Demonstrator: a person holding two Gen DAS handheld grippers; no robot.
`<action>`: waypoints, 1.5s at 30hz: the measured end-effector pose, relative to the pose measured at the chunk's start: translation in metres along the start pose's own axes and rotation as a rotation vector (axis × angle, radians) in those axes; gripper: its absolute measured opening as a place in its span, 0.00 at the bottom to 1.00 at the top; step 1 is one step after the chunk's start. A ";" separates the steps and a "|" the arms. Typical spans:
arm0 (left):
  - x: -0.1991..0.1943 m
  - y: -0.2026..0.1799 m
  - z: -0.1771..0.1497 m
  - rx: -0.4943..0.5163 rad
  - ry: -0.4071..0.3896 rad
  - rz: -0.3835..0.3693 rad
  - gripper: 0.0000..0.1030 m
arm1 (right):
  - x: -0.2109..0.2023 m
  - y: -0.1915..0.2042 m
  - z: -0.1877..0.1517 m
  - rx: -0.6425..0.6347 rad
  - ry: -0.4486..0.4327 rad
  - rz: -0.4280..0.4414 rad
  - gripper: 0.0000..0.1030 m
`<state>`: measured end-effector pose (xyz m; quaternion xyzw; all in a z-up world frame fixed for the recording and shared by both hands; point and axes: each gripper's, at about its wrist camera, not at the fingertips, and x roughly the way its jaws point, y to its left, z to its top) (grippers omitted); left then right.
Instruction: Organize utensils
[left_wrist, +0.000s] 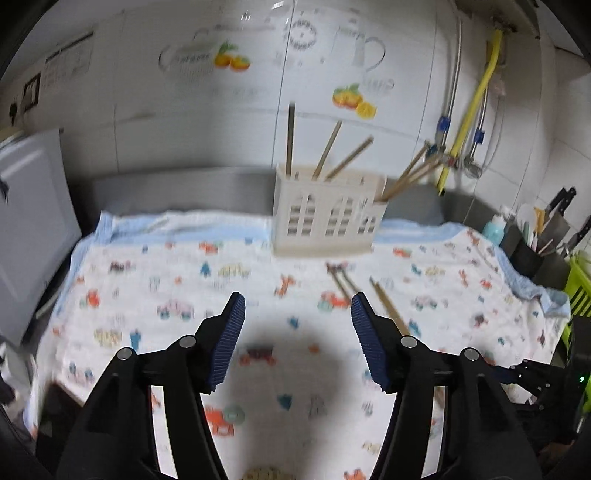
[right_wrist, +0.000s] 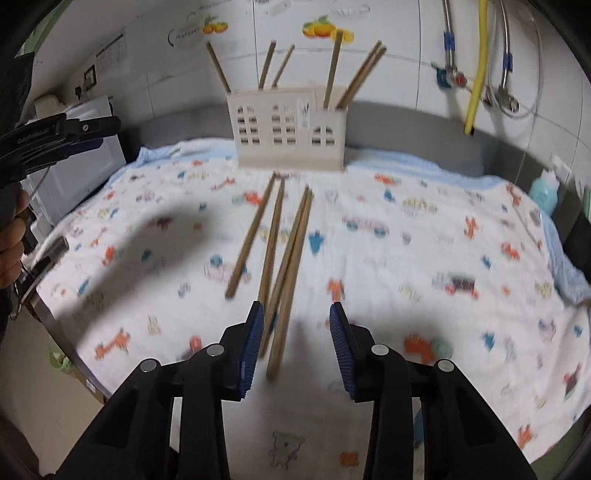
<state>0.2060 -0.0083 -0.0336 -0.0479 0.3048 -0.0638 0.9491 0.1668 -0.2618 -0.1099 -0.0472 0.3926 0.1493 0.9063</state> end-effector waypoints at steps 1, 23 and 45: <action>0.002 0.001 -0.006 -0.002 0.013 0.004 0.58 | 0.003 0.000 -0.004 0.008 0.013 0.013 0.29; 0.029 -0.002 -0.053 -0.083 0.146 0.000 0.65 | 0.029 0.005 -0.015 0.032 0.051 0.024 0.11; 0.096 -0.088 -0.076 -0.033 0.317 -0.049 0.63 | 0.025 -0.031 -0.019 0.092 0.036 0.035 0.06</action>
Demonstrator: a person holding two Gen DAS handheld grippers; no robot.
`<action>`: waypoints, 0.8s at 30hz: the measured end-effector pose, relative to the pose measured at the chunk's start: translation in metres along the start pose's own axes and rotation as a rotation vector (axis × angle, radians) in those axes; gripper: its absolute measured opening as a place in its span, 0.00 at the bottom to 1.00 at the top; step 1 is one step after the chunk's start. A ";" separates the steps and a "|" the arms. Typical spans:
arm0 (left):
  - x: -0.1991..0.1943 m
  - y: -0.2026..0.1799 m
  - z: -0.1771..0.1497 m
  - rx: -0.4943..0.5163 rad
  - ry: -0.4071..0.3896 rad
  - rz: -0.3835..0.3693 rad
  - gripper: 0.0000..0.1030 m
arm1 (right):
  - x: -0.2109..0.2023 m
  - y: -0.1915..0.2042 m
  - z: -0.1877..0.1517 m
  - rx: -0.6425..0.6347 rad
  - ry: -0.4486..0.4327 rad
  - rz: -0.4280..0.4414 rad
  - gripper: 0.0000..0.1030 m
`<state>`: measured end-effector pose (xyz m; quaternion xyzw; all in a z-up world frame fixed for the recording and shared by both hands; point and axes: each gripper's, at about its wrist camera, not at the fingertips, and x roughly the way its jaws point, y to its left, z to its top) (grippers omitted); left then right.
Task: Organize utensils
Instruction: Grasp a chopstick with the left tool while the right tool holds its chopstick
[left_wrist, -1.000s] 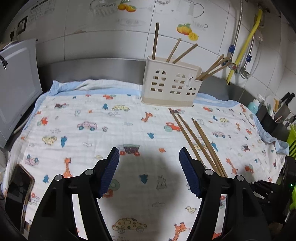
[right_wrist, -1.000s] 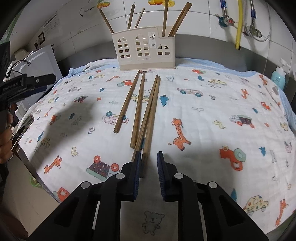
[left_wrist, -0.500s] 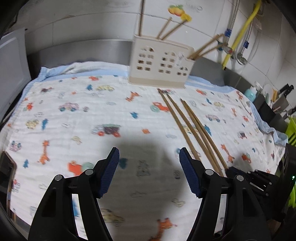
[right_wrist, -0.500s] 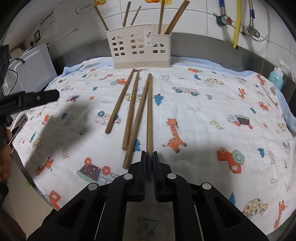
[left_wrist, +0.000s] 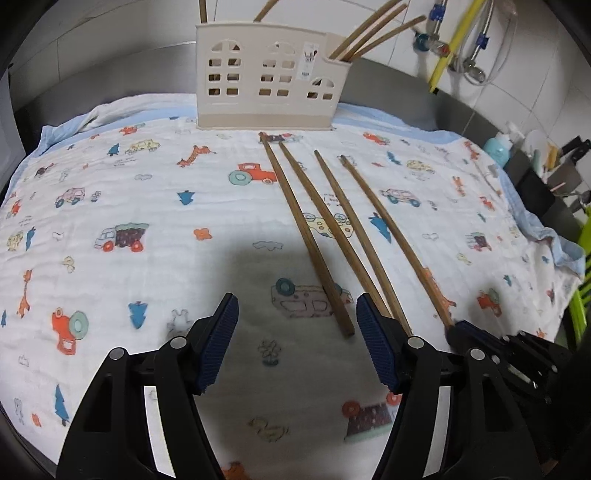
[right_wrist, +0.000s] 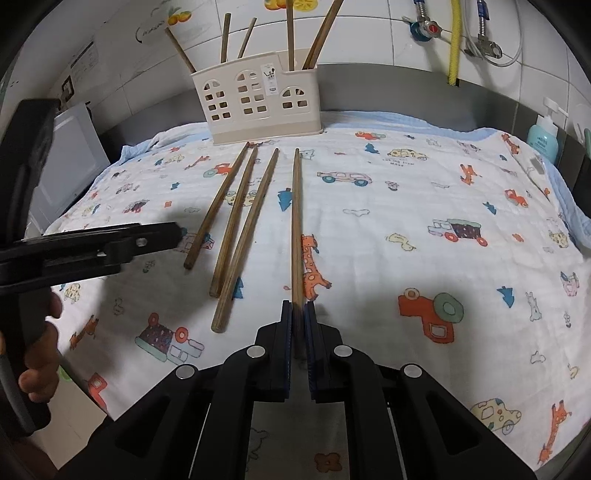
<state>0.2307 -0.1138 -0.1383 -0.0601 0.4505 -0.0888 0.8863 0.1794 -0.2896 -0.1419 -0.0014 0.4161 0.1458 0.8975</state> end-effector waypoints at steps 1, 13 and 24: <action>0.003 -0.002 0.001 -0.001 0.005 -0.003 0.63 | 0.000 0.000 0.000 -0.003 -0.002 0.000 0.06; 0.017 -0.007 0.004 0.039 -0.001 0.076 0.31 | 0.000 -0.002 -0.003 -0.004 -0.013 0.008 0.06; 0.014 0.005 0.004 0.002 0.001 0.009 0.27 | -0.001 0.001 -0.003 0.006 -0.021 0.008 0.06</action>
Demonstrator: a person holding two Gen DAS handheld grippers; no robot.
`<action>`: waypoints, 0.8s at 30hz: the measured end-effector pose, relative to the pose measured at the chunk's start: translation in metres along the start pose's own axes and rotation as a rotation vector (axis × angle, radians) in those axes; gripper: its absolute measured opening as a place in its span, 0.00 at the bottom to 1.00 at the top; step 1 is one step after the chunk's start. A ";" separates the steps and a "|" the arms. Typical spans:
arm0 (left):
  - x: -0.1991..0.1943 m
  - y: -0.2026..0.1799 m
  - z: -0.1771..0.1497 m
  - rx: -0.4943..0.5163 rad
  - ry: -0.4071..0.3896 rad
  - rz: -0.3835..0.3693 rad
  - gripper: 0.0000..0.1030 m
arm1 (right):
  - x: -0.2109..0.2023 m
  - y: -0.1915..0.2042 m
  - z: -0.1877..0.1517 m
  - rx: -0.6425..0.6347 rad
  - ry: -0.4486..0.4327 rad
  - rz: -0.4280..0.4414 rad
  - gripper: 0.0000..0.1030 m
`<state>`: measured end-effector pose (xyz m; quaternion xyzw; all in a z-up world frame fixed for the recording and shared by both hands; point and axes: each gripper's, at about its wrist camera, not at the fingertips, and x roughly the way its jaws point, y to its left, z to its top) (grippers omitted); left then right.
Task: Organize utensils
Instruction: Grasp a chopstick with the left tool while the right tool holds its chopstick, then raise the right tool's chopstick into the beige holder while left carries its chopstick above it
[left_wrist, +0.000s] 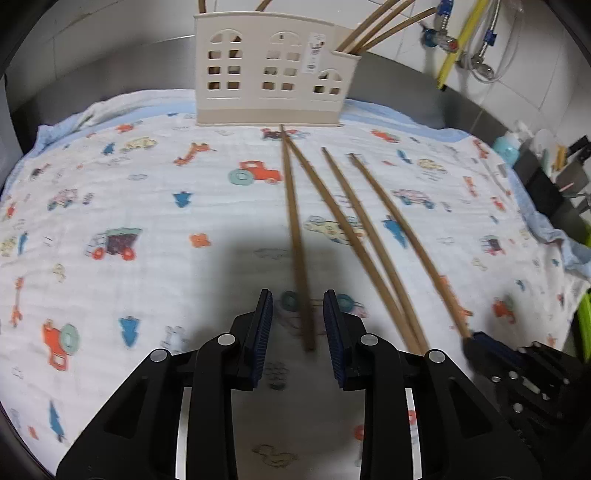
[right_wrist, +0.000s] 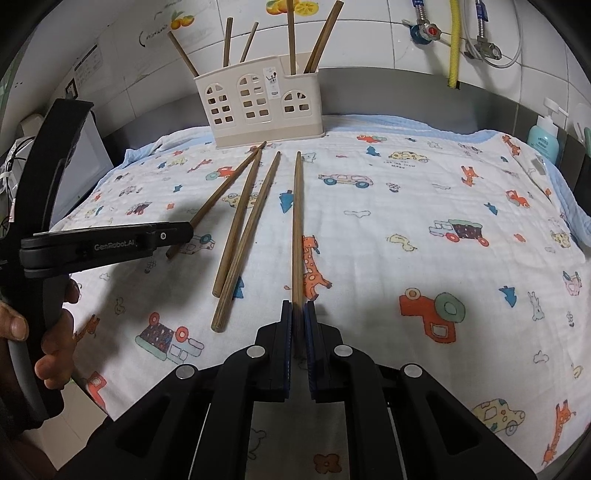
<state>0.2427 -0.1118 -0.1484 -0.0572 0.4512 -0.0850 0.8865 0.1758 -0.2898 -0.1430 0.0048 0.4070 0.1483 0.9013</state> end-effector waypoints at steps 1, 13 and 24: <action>0.000 -0.002 -0.001 0.005 0.000 0.008 0.28 | 0.000 0.000 0.000 0.002 -0.001 0.001 0.06; 0.003 -0.002 0.003 0.039 -0.006 0.063 0.07 | 0.000 -0.001 0.001 0.003 -0.008 0.004 0.06; -0.035 0.011 0.020 0.074 -0.094 0.036 0.05 | -0.040 0.003 0.031 -0.038 -0.108 -0.011 0.06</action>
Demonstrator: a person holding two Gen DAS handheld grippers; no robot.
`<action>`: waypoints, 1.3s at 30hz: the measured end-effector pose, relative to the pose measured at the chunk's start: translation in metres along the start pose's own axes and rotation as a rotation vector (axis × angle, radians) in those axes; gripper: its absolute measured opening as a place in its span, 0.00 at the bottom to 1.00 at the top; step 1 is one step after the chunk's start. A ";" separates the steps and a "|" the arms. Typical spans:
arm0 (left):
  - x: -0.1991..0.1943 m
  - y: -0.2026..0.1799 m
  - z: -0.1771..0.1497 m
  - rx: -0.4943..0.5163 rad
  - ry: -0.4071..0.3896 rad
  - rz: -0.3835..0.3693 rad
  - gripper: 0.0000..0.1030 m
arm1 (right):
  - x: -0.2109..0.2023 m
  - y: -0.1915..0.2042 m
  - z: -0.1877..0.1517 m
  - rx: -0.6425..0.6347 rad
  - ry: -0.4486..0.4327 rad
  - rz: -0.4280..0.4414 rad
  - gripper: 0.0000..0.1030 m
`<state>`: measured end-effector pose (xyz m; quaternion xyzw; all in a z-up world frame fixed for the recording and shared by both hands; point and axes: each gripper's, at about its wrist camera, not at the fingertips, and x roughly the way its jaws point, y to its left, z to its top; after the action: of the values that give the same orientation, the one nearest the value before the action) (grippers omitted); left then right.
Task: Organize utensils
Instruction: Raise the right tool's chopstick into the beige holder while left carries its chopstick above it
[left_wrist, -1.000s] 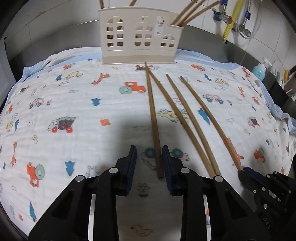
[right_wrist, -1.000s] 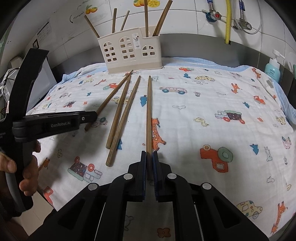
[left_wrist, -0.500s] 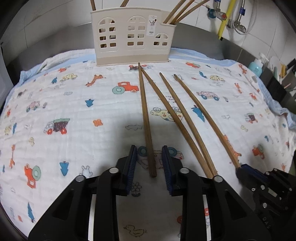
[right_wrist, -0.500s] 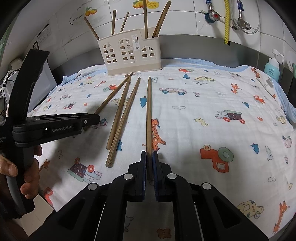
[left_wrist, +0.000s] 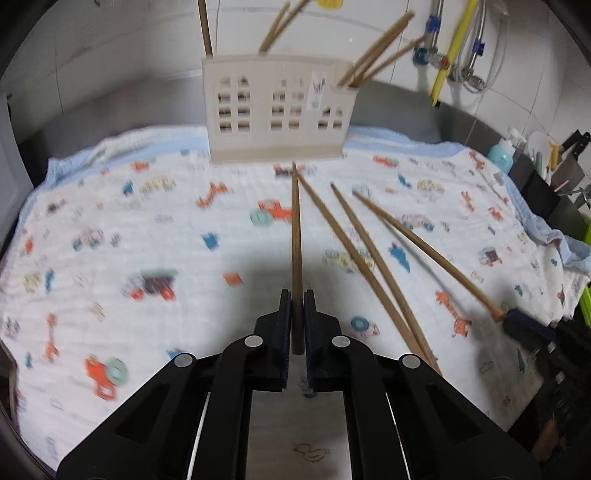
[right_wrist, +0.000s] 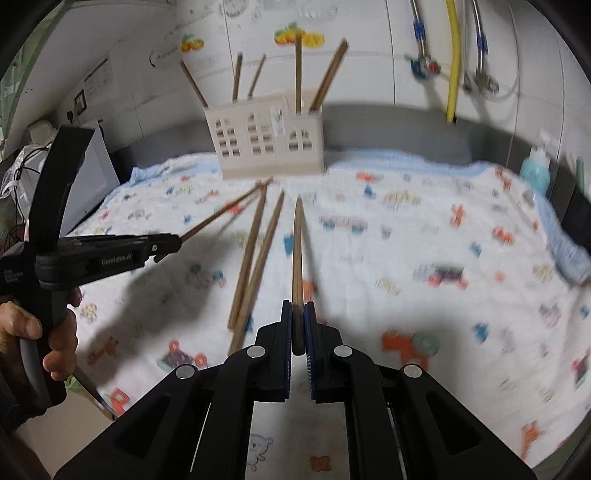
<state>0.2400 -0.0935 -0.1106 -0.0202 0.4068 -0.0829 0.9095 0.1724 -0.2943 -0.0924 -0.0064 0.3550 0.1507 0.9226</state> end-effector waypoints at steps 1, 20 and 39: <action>-0.005 0.002 0.003 0.004 -0.016 -0.001 0.05 | -0.004 -0.002 0.007 0.001 -0.012 0.004 0.06; -0.073 0.021 0.094 0.126 -0.234 -0.032 0.05 | -0.030 0.004 0.185 -0.133 -0.145 0.027 0.06; -0.088 0.027 0.154 0.196 -0.310 -0.051 0.05 | -0.042 0.027 0.301 -0.208 -0.264 -0.040 0.06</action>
<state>0.3004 -0.0573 0.0548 0.0459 0.2511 -0.1414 0.9565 0.3319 -0.2448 0.1634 -0.0890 0.2130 0.1677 0.9584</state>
